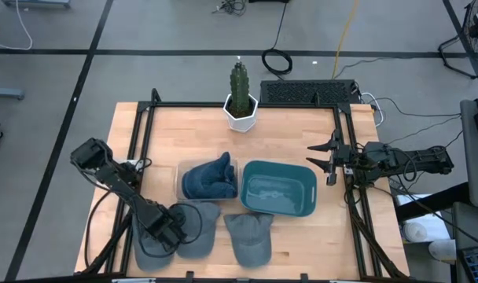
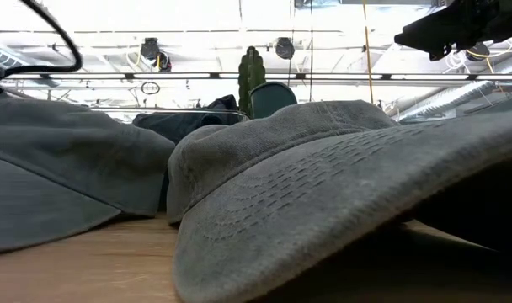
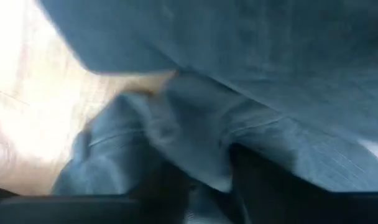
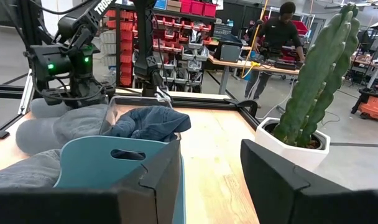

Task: Pick & Place hat
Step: Put the left gray cap into the blue bin

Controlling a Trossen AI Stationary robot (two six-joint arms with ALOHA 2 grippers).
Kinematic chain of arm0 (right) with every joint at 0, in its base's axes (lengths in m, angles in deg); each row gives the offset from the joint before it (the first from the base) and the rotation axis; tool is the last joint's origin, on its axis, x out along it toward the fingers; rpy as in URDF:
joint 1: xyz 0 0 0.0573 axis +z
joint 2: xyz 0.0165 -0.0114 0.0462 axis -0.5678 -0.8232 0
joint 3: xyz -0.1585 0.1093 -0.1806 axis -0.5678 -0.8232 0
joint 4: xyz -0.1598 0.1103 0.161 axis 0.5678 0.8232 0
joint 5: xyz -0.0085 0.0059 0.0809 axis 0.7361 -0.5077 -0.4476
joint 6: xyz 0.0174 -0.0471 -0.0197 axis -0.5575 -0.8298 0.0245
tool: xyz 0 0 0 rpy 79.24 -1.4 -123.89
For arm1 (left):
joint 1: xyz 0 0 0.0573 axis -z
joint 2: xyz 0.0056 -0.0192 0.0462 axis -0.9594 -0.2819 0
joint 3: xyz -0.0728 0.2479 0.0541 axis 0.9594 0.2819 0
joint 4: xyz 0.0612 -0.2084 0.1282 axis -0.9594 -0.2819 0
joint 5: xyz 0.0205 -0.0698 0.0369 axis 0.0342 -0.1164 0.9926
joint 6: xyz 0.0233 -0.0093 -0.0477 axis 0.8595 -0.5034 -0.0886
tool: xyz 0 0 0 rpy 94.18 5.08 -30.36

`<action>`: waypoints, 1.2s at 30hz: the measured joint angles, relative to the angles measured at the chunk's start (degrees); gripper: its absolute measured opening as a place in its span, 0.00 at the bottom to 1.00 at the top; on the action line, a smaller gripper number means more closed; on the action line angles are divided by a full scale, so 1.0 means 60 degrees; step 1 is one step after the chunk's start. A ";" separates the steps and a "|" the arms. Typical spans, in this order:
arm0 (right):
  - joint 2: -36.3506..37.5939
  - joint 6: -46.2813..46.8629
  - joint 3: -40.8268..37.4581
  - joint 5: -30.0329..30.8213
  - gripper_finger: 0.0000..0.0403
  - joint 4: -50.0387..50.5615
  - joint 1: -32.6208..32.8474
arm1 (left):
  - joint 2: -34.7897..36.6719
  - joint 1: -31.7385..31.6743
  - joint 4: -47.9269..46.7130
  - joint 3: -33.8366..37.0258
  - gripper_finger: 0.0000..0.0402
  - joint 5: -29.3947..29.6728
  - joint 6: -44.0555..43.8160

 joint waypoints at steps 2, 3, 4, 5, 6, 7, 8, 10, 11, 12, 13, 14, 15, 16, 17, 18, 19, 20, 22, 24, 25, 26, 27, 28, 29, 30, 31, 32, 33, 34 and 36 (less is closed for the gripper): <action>0.0002 0.0000 0.0000 0.0000 0.39 0.0000 0.0003 | 0.0183 -0.0084 -0.0123 -0.0007 0.13 -0.0345 0.0134; 0.0004 0.0000 0.0000 -0.0001 0.39 0.0000 -0.0001 | 0.0300 -0.0128 -0.0204 -0.0007 0.07 -0.0528 0.0123; 0.0003 -0.0004 0.0000 0.0000 0.39 0.0000 -0.0001 | 0.0448 -0.0171 -0.0291 -0.0007 0.05 -0.0646 -0.0012; 0.0004 0.0000 0.0000 0.0000 0.39 0.0000 -0.0001 | 0.0640 -0.0186 -0.0353 -0.0010 0.05 -0.0695 -0.0175; 0.0003 0.0000 0.0000 0.0000 0.39 0.0000 0.0003 | 0.0798 -0.0177 -0.0509 -0.0056 0.05 -0.0669 -0.0297; 0.0003 0.0000 0.0000 0.0000 0.39 0.0000 0.0002 | 0.0932 -0.0150 -0.0764 -0.0155 0.05 -0.0602 -0.0391; 0.0001 0.0000 0.0000 0.0000 0.39 0.0000 0.0000 | 0.1069 -0.0122 -0.1040 -0.0267 0.04 -0.0513 -0.0454; 0.0004 0.0000 0.0000 -0.0002 0.39 0.0000 0.0003 | 0.1369 -0.0024 -0.1640 -0.0567 0.03 -0.0237 -0.0564; 0.0004 0.0000 0.0000 0.0000 0.39 0.0000 0.0000 | 0.1511 0.0006 -0.1987 -0.0781 0.03 -0.0050 -0.0648; 0.0004 0.0000 0.0000 0.0000 0.39 0.0000 -0.0001 | 0.1604 0.0030 -0.2316 -0.0997 0.03 0.0175 -0.0719; 0.0000 -0.0003 0.0000 0.0000 0.39 0.0000 -0.0001 | 0.1687 0.0055 -0.2660 -0.1250 0.03 0.0453 -0.0743; 0.0000 -0.0003 0.0000 0.0000 0.39 0.0000 0.0002 | 0.1731 0.0074 -0.2982 -0.1527 0.03 0.0731 -0.0743; 0.0004 0.0000 0.0000 0.0000 0.39 0.0000 0.0000 | 0.1755 0.0109 -0.3271 -0.1813 0.03 0.0995 -0.0735; 0.0004 -0.0001 0.0000 -0.0001 0.39 0.0000 0.0001 | 0.1759 0.0106 -0.3550 -0.2151 0.03 0.1242 -0.0686; 0.0001 0.0000 0.0000 0.0000 0.39 0.0000 0.0002 | 0.1758 0.0113 -0.3823 -0.2457 0.03 0.1497 -0.0594; 0.0000 0.0000 0.0000 0.0000 0.39 0.0000 0.0000 | 0.1755 0.0131 -0.4038 -0.2750 0.03 0.1753 -0.0532; 0.0002 -0.0002 0.0000 0.0000 0.39 0.0000 0.0001 | 0.1755 0.0160 -0.4239 -0.3052 0.03 0.2041 -0.0514; 0.0004 -0.0001 0.0000 0.0000 0.39 0.0000 -0.0001 | 0.1755 0.0188 -0.4448 -0.3320 0.03 0.2390 -0.0469; 0.0000 0.0000 0.0000 0.0000 0.39 0.0000 0.0002 | 0.1759 0.0265 -0.4656 -0.3796 0.03 0.3060 -0.0256; 0.0004 0.0000 0.0000 -0.0002 0.39 0.0000 0.0003 | 0.1759 0.0382 -0.4756 -0.4170 0.03 0.3665 0.0065; 0.0004 -0.0003 0.0000 -0.0001 0.39 0.0000 0.0003 | 0.1759 0.0434 -0.4828 -0.4338 0.03 0.3943 0.0264; 0.0002 -0.0001 0.0000 0.0000 0.39 0.0000 0.0003 | 0.1755 0.0485 -0.4922 -0.4488 0.03 0.4220 0.0498; 0.0001 -0.0001 0.0000 -0.0002 0.39 0.0000 0.0001 | 0.1756 0.0531 -0.4999 -0.4622 0.03 0.4461 0.0748; 0.0004 0.0000 0.0000 0.0000 0.39 0.0000 -0.0001 | 0.1759 0.0557 -0.5071 -0.4744 0.03 0.4689 0.0992; 0.0002 -0.0002 0.0000 0.0000 0.39 0.0000 0.0003 | 0.1758 0.0563 -0.5109 -0.4864 0.03 0.4955 0.1224; 0.0003 0.0000 0.0000 -0.0001 0.39 0.0000 0.0000 | 0.1755 0.0568 -0.5115 -0.5013 0.03 0.5235 0.1440; 0.0001 -0.0001 0.0000 -0.0003 0.39 0.0000 0.0002 | 0.1755 0.0568 -0.5116 -0.5168 0.03 0.5536 0.1657; 0.0003 0.0000 0.0000 0.0000 0.39 0.0000 0.0002 | 0.1755 0.0561 -0.5118 -0.5328 0.03 0.5787 0.1877; 0.0002 0.0000 0.0000 -0.0003 0.39 0.0000 0.0002 | 0.1755 0.0557 -0.5120 -0.5496 0.03 0.5950 0.2075; 0.0004 0.0000 0.0000 0.0000 0.39 0.0000 -0.0001 | 0.1755 0.0552 -0.5122 -0.5642 0.03 0.6066 0.2285; 0.0004 0.0000 0.0000 0.0000 0.39 0.0000 0.0003 | 0.1755 0.0547 -0.5169 -0.5933 0.03 0.6159 0.2702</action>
